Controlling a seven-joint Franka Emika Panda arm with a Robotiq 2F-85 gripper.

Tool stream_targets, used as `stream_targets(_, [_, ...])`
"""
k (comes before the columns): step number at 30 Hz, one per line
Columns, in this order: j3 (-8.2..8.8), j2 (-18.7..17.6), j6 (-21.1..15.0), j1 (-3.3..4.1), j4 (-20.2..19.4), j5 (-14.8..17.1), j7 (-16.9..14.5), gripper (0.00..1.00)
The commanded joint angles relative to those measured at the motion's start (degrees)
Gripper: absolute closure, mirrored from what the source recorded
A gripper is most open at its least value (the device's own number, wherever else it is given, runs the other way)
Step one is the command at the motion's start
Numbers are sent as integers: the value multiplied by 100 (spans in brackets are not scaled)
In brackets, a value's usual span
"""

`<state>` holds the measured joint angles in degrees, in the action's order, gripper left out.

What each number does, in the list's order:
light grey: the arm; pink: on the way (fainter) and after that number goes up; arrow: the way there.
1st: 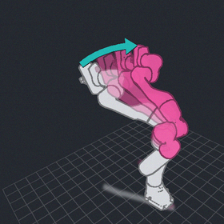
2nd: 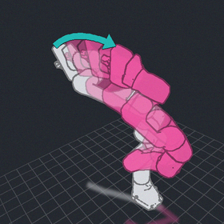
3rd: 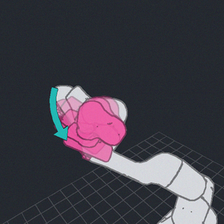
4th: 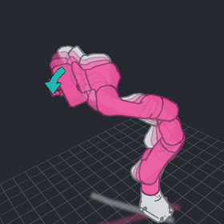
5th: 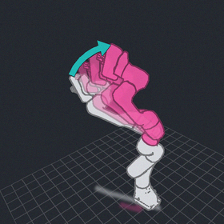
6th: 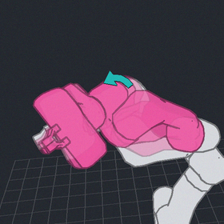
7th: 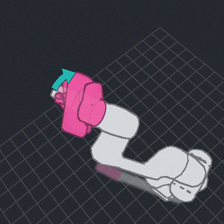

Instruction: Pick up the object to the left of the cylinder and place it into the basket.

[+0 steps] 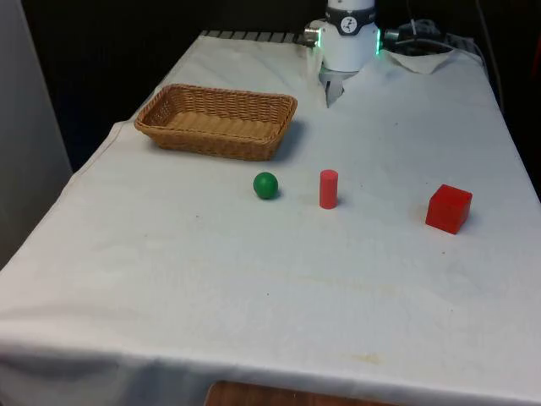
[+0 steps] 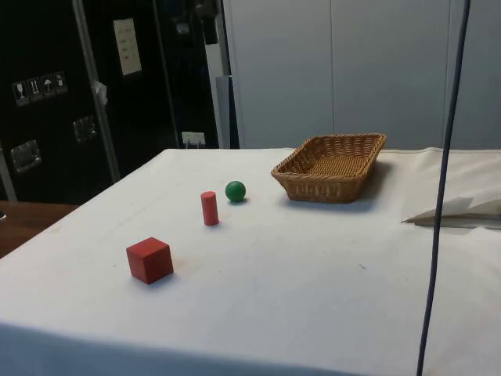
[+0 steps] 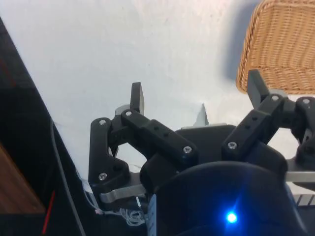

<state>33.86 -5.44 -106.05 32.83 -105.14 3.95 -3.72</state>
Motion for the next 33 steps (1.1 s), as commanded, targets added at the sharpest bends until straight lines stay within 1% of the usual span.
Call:
stream_targets(1, [-17, -34, -92, 11, 0, 17, 29, 0])
stream_targets(2, [-11, -23, -34, 0, 0, 6, 6, 0])
stream_targets(3, [-23, -46, -138, 11, -6, 11, 40, 0])
stream_targets(9, [-120, -166, -424, 34, -52, -34, 143, 0])
stream_targets(10, [-126, -178, -338, 6, -23, 6, 92, 0])
stream_targets(11, [-138, -172, -453, 34, -63, -46, 160, 0])
stream_targets(14, [-201, -223, -556, 40, -80, -69, 229, 0])
stream_targets(16, [-252, -252, -625, 46, -97, -86, 281, 0])
stream_targets(18, [-338, -298, -728, 46, -132, -126, 372, 0])
stream_targets(19, [-332, -286, -619, 11, -97, -69, 292, 0])
stream_targets(20, [-372, -315, -768, 46, -138, -143, 407, 0])
stream_targets(22, [-424, -338, -837, 46, -160, -178, 464, 0])
stream_targets(23, [-481, -372, -917, 52, -178, -189, 527, 0])
stream_targets(26, [-556, -430, -1008, 52, -195, -212, 607, 0])
stream_targets(27, [-556, -418, -911, 17, -166, -155, 533, 0])
stream_targets(28, [-579, -453, -1037, 57, -195, -218, 636, 0])
stream_targets(33, [-733, -584, -1226, 63, -195, -275, 808, 0])
